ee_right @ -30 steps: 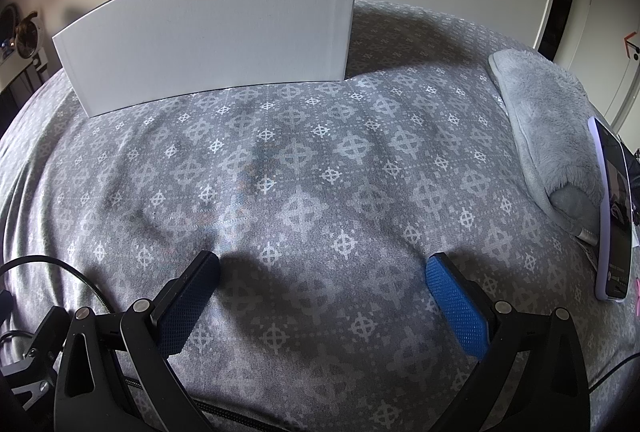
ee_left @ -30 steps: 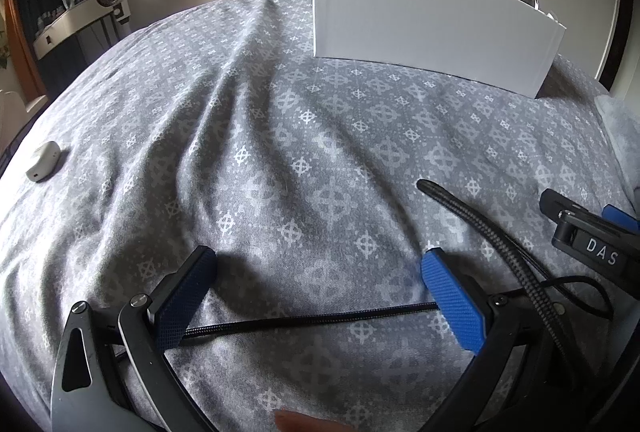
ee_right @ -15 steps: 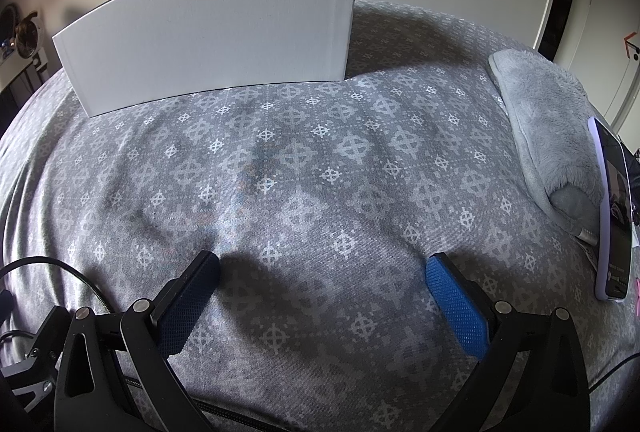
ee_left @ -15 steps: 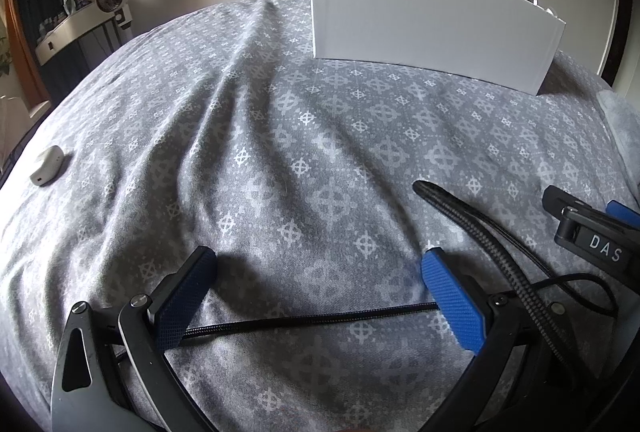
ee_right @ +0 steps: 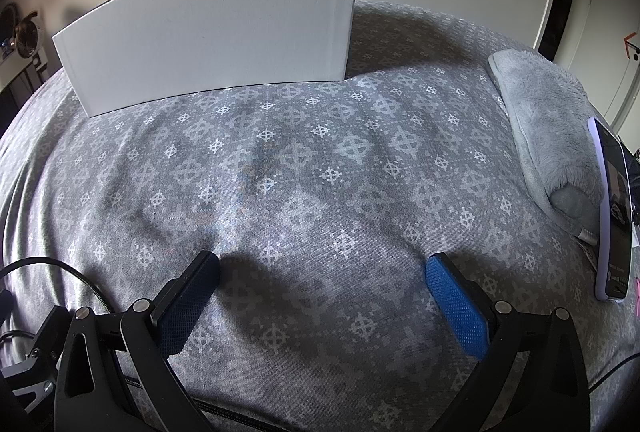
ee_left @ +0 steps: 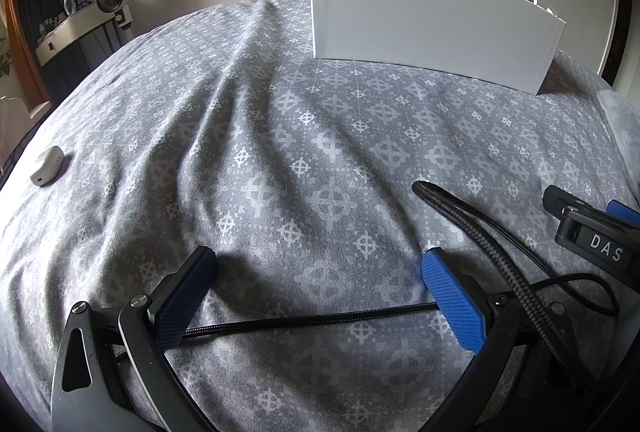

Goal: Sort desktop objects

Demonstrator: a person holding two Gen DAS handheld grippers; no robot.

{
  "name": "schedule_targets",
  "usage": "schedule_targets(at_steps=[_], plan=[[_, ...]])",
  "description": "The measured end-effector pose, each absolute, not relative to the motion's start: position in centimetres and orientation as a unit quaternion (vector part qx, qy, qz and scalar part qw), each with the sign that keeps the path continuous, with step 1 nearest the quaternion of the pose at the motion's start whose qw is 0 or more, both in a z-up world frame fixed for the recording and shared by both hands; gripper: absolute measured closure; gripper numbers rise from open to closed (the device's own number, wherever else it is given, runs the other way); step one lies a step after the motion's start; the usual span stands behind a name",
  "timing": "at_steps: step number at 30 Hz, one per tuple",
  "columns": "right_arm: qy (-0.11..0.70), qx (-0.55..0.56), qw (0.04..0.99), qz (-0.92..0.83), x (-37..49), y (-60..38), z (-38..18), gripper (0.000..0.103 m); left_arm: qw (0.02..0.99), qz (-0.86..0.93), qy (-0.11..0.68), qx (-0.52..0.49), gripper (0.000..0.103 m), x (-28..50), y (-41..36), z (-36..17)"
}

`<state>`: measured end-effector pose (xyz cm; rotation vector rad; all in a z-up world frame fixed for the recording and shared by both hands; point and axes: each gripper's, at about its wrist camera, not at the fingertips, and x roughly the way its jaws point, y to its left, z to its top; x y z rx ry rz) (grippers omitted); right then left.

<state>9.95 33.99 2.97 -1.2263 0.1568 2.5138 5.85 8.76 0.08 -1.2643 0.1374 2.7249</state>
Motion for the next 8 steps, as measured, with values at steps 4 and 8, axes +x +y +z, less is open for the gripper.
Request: schedule_targets(at_steps=[4,8], plan=[[0.055,-0.431,0.169,0.884,9.93,33.97,2.96,0.000,0.067,0.904,0.046,-0.419,0.000,5.86,8.76,0.07],[0.055,-0.431,0.169,0.884,9.95,33.99,2.97,0.000,0.067,0.904,0.046,-0.419,0.000,5.86,8.74,0.06]])
